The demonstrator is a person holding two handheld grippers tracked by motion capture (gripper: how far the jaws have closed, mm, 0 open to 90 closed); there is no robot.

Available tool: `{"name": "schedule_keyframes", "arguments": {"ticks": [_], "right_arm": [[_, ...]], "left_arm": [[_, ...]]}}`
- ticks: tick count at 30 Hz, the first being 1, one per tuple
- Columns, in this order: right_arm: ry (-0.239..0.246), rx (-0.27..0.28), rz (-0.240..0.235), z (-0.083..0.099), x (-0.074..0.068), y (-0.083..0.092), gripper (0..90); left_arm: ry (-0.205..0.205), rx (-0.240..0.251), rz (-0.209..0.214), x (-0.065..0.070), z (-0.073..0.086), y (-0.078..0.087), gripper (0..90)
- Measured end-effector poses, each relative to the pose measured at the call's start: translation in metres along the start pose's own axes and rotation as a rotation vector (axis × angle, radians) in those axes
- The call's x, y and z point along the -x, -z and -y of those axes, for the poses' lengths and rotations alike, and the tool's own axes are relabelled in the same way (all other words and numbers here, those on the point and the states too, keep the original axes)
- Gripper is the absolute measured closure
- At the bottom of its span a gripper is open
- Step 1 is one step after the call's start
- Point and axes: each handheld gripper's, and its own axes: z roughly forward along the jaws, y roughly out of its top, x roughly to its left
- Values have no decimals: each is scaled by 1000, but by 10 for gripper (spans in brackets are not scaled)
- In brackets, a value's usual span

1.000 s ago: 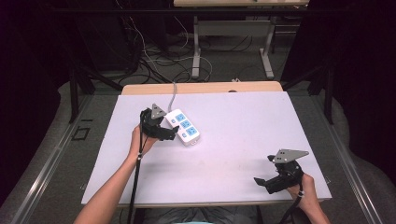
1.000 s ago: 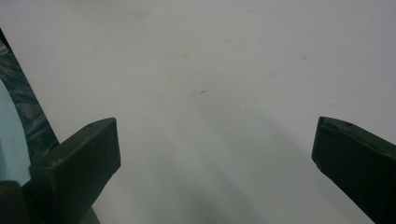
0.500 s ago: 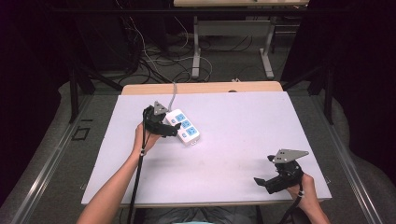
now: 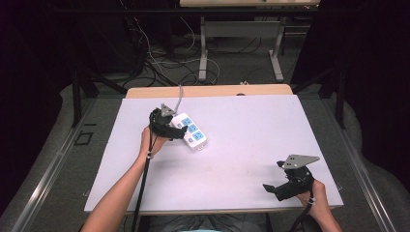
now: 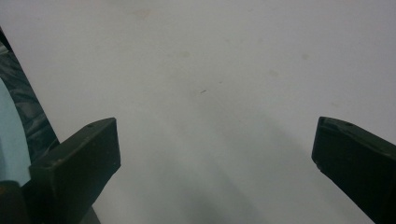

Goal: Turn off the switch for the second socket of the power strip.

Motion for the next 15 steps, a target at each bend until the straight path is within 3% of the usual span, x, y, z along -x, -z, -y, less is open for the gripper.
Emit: {"name": "schedule_keyframes", "arguments": {"ticks": [15], "right_arm": [[-1, 6, -1, 0, 0, -1, 7]], "left_arm": [[5, -27, 5, 4, 2, -17, 227]]}}
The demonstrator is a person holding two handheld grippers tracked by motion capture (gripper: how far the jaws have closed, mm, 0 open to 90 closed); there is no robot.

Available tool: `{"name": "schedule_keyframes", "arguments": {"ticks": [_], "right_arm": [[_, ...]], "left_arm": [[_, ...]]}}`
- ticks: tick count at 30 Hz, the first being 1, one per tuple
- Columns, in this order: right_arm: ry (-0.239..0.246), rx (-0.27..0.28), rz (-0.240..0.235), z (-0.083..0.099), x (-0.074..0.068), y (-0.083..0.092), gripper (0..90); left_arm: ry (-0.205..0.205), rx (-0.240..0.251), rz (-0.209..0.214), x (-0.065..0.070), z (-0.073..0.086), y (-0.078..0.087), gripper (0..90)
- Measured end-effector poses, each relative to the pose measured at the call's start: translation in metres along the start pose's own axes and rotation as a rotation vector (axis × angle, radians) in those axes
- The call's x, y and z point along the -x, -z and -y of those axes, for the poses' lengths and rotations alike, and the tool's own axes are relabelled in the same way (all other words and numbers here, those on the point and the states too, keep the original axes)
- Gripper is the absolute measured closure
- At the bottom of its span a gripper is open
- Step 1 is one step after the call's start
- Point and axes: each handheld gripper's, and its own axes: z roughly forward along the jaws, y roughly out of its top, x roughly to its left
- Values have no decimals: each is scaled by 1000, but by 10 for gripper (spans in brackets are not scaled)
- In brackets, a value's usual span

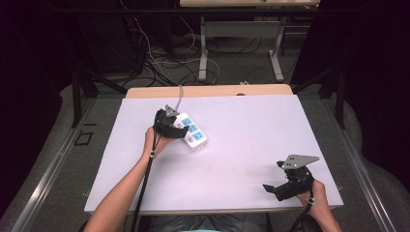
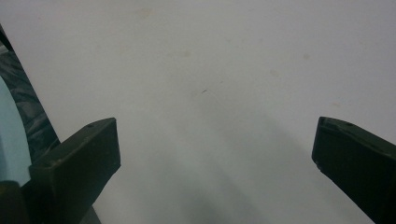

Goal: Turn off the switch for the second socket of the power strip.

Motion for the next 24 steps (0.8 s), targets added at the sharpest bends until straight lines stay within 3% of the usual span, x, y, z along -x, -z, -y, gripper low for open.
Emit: {"name": "schedule_keyframes", "arguments": {"ticks": [5, 13, 19, 24], "right_arm": [[-9, -2, -4, 0, -1, 0, 7], [-8, -13, -8, 0, -1, 1, 7], [9, -6, -5, 0, 0, 1, 7], [-8, -4, -5, 0, -1, 0, 7]], "left_arm": [[1, 10, 4, 0, 1, -2, 390], [-47, -18, 52, 5, 4, -5, 575], [-65, 5, 73, 8, 7, -7, 739], [-69, 9, 84, 9, 8, -8, 838]]}}
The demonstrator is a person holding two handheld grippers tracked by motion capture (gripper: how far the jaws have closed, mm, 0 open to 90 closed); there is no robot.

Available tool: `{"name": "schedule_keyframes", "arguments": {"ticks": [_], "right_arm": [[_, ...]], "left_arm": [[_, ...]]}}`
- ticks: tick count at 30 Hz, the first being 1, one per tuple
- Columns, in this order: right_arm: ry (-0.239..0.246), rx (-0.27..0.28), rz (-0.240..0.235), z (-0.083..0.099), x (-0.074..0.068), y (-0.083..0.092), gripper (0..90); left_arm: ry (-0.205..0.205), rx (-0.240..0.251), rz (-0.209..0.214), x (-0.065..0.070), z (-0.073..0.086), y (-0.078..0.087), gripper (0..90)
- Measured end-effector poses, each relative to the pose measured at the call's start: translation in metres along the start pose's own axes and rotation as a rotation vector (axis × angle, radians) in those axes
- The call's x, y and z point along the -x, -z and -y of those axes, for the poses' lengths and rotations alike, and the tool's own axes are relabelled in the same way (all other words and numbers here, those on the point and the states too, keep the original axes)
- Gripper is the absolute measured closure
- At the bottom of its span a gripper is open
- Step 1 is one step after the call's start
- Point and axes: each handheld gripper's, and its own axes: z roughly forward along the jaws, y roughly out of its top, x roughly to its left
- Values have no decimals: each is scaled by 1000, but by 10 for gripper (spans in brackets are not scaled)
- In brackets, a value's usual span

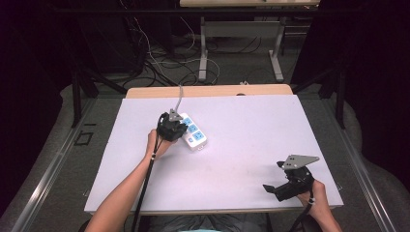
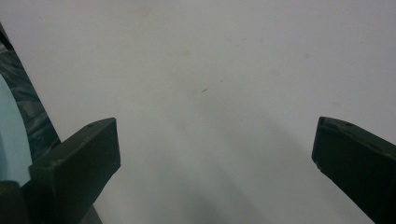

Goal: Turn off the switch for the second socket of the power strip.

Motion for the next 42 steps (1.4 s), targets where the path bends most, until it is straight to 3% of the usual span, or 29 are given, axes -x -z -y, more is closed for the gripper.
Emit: {"name": "schedule_keyframes", "arguments": {"ticks": [2, 9, 13, 22, 26, 38, 42], "right_arm": [[0, 0, 1, 0, 0, 0, 7], [0, -1, 1, 0, 0, 0, 7], [2, 0, 1, 0, 0, 0, 7], [7, -1, 5, 0, 0, 0, 7], [4, 0, 1, 0, -1, 0, 7], [0, 5, 4, 0, -1, -1, 7], [6, -19, -4, 0, -1, 0, 7]], "left_arm": [[-1, -9, 3, 0, 1, 0, 896], [1, -17, 9, 2, 1, -2, 898], [-12, -48, 25, 1, 2, -2, 898], [-5, -24, 16, 3, 4, -4, 899], [-23, -24, 11, 2, 4, -4, 900], [12, -13, 37, -2, 6, -4, 900], [12, -15, 37, -2, 6, -4, 900]]}}
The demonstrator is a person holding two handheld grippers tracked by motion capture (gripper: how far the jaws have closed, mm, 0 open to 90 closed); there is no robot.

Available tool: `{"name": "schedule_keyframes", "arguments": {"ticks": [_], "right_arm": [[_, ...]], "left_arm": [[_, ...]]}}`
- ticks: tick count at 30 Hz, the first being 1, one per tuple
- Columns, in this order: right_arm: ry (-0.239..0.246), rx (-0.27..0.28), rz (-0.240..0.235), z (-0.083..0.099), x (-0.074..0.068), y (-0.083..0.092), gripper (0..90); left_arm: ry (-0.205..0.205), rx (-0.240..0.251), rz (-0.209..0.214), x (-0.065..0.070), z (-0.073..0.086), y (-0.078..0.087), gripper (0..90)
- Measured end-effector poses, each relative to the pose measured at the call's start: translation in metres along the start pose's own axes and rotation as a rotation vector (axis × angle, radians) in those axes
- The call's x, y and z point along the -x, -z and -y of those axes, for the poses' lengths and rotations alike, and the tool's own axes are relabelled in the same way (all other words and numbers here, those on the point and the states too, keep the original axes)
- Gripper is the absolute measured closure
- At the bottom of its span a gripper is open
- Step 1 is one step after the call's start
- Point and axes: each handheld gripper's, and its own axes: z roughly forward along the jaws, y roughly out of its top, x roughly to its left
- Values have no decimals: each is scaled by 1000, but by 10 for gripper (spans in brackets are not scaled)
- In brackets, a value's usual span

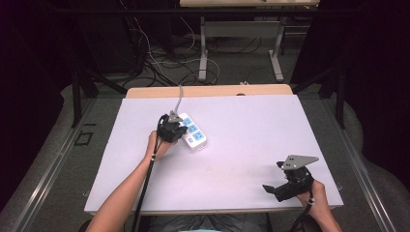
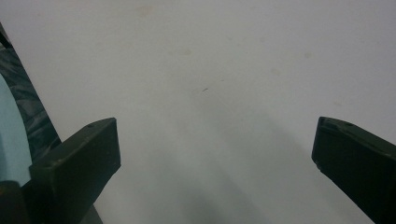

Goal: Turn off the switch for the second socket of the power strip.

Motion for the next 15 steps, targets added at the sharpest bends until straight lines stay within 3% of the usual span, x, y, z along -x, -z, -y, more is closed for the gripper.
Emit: {"name": "schedule_keyframes", "arguments": {"ticks": [15], "right_arm": [[0, -1, 4, 0, 0, 0, 8]], "left_arm": [[-5, 2, 0, -1, 0, 0, 900]]}}
